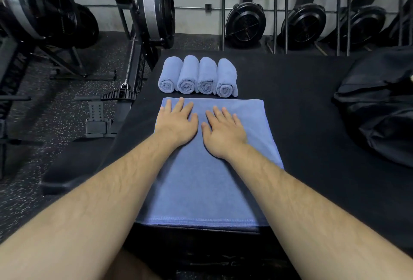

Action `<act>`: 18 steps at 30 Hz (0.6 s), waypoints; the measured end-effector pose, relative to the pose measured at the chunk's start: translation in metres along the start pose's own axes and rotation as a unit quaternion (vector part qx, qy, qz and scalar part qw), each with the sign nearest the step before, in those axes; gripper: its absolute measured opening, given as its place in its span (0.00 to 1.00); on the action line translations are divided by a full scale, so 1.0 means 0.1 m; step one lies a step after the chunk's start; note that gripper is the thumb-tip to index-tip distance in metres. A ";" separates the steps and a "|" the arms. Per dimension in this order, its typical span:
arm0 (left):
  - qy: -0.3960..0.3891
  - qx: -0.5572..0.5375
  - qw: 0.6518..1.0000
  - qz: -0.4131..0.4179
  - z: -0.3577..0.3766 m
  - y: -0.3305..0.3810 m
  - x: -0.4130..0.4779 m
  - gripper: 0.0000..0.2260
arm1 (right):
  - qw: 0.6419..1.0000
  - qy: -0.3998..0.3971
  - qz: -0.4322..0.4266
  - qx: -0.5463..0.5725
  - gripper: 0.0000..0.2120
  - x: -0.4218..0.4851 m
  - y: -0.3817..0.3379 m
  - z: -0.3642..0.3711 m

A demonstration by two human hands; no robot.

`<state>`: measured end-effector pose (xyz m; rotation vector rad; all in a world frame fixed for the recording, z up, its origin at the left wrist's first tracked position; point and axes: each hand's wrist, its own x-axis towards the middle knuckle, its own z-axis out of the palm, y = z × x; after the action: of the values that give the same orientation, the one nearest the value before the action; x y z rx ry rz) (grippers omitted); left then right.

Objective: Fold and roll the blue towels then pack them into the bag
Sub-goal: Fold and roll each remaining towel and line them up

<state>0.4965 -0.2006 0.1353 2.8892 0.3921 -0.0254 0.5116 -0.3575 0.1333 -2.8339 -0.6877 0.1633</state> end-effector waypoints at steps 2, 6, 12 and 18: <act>-0.015 0.015 1.000 0.000 -0.02 -0.01 0.00 0.26 | 1.000 -0.023 0.009 -0.007 0.27 -0.01 -0.06 -0.04; -0.025 0.015 0.999 0.018 -0.04 -0.02 -0.10 0.26 | 0.999 -0.033 -0.015 -0.012 0.27 -0.20 -0.24 -0.01; -0.030 0.007 0.999 0.036 -0.02 -0.25 -0.54 0.26 | 0.999 -0.029 -0.044 -0.007 0.27 -0.74 -0.52 0.15; -0.020 -0.004 0.999 0.043 0.00 -0.40 -1.15 0.25 | 0.997 -0.041 -0.059 -0.012 0.27 -1.11 -0.75 0.20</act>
<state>0.3748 -0.1934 0.1317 2.8888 0.2592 -0.0679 0.3776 -0.3407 0.1380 -2.8124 -0.8786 0.2530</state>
